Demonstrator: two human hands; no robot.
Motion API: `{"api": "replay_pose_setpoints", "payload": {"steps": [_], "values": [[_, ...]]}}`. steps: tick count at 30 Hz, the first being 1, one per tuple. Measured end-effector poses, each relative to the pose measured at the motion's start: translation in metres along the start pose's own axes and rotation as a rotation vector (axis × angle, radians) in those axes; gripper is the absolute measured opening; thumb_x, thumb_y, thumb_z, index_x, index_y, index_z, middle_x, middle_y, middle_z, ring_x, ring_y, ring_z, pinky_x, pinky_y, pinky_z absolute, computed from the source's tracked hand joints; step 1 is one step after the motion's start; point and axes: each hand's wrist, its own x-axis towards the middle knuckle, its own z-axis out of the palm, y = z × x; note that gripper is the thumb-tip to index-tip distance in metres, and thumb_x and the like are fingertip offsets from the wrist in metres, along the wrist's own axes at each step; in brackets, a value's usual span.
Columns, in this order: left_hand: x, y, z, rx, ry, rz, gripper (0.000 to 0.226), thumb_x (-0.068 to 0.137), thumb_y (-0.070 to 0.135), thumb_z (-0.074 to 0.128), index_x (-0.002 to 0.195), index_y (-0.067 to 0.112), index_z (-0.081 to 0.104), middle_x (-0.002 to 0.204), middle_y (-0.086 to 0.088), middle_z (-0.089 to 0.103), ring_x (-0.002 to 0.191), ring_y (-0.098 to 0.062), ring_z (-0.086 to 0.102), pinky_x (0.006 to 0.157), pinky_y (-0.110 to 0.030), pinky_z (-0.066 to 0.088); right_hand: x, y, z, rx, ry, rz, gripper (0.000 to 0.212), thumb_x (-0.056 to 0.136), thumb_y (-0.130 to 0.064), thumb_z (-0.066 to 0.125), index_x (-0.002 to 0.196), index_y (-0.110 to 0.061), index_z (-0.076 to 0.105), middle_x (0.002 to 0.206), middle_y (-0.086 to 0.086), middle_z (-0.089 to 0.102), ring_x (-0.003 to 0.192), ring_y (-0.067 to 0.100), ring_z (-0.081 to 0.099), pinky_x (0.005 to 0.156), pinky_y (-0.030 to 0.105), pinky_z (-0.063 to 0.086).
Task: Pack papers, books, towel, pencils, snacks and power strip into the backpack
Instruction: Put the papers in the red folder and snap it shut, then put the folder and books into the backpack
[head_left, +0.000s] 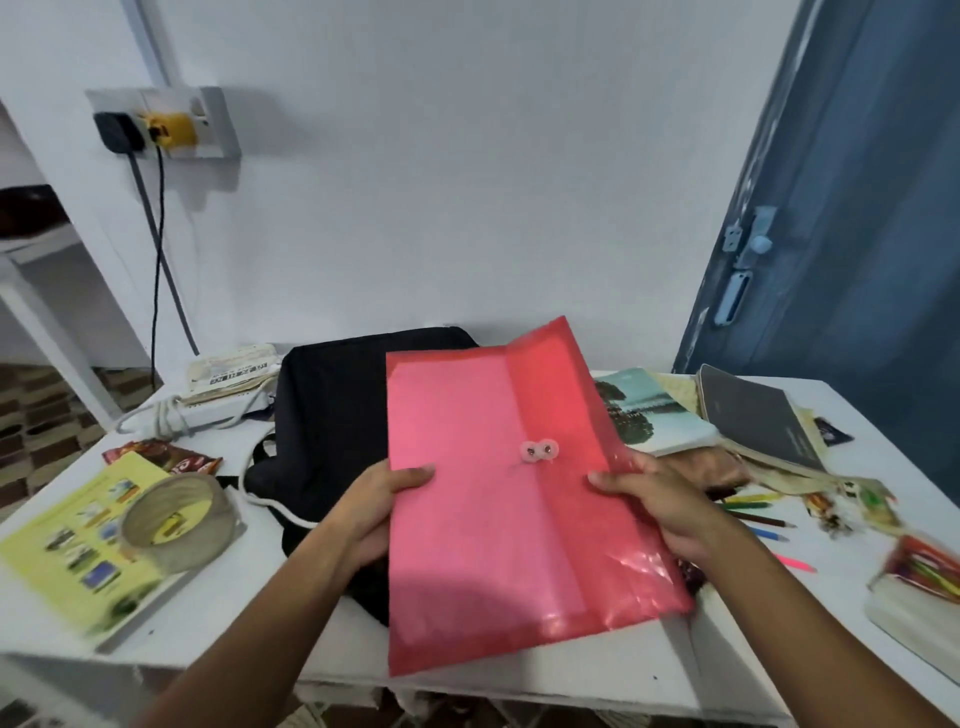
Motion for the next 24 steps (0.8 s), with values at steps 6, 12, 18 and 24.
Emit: {"api": "replay_pose_setpoints", "payload": {"steps": [6,12,18,24], "values": [[0.0,-0.011,-0.006,-0.366,0.211,0.089,0.029,0.092,-0.002,0.049,0.12,0.003,0.054,0.111,-0.02,0.064,0.097,-0.032,0.062,0.091,-0.051,0.047,-0.004,0.026,-0.01,0.588,-0.083,-0.025,0.091,0.054,-0.06,0.083,0.127,-0.013,0.056,0.121,0.021,0.063,0.103,0.041,0.064,0.08,0.052,0.054],[0.004,-0.039,0.002,-0.482,0.119,0.003,0.036,0.093,-0.002,0.047,0.128,0.002,0.048,0.12,-0.02,0.062,0.107,-0.031,0.06,0.079,-0.044,0.05,-0.007,0.04,0.052,0.465,-0.059,-0.069,0.034,0.074,-0.018,0.078,0.105,-0.018,0.065,0.095,0.012,0.073,0.09,0.031,0.067,0.073,0.05,0.057],[0.002,-0.017,-0.017,0.675,-0.137,0.294,0.049,0.071,0.049,0.075,0.105,0.016,0.064,0.096,0.002,0.071,0.092,-0.013,0.067,0.072,-0.031,0.056,-0.001,0.032,0.036,0.355,0.353,-0.058,0.048,0.078,0.012,0.058,0.124,0.001,0.052,0.103,0.02,0.066,0.089,0.031,0.064,0.069,0.039,0.056],[0.029,-0.026,-0.048,1.663,-0.261,0.62,0.079,0.065,0.091,0.035,0.11,0.034,0.065,0.107,0.018,0.061,0.104,-0.001,0.052,0.092,-0.027,0.044,-0.047,-0.004,-0.015,0.261,0.429,-0.065,0.015,0.089,0.003,0.049,0.096,-0.009,0.055,0.078,0.012,0.062,0.063,0.026,0.064,0.043,0.029,0.054]]}}
